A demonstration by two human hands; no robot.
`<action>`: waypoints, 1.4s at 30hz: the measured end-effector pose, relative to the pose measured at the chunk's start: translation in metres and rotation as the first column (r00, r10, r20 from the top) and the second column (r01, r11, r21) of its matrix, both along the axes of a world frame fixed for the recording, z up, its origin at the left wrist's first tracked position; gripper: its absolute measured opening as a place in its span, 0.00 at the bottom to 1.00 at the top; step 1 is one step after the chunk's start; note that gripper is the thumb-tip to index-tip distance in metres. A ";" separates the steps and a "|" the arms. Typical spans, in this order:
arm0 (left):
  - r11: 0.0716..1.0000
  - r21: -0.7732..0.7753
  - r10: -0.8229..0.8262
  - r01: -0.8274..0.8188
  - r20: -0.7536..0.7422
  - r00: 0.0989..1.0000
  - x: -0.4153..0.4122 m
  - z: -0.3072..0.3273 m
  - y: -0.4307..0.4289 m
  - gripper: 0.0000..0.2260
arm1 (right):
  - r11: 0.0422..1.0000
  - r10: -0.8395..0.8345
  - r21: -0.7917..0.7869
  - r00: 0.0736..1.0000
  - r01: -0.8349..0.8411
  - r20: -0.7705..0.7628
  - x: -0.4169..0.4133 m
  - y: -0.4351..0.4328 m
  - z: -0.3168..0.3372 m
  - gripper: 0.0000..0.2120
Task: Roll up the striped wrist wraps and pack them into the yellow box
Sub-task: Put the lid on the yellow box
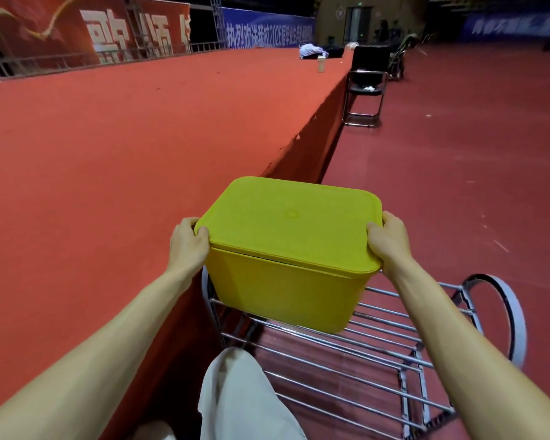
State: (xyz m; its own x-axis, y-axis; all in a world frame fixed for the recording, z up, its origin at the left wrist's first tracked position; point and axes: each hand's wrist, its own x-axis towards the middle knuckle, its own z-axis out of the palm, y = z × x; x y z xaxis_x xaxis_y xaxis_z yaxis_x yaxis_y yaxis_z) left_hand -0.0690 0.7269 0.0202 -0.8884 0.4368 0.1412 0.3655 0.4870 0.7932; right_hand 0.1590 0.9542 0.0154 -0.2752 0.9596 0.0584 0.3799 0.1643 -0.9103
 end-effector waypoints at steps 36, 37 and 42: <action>0.997 0.058 -0.040 0.041 -0.024 0.999 0.008 -0.004 -0.014 0.19 | 0.997 0.055 0.053 0.998 -0.057 0.035 0.003 -0.007 -0.010 0.15; 0.994 0.056 -0.087 0.091 -0.066 0.994 0.007 -0.004 -0.016 0.19 | 0.997 0.053 0.057 0.998 -0.055 0.028 0.002 -0.007 -0.011 0.14; 0.885 -0.080 -0.464 0.459 -0.055 0.884 0.005 -0.007 -0.027 0.26 | 0.997 0.049 0.055 0.998 -0.051 0.045 -0.001 -0.006 -0.010 0.13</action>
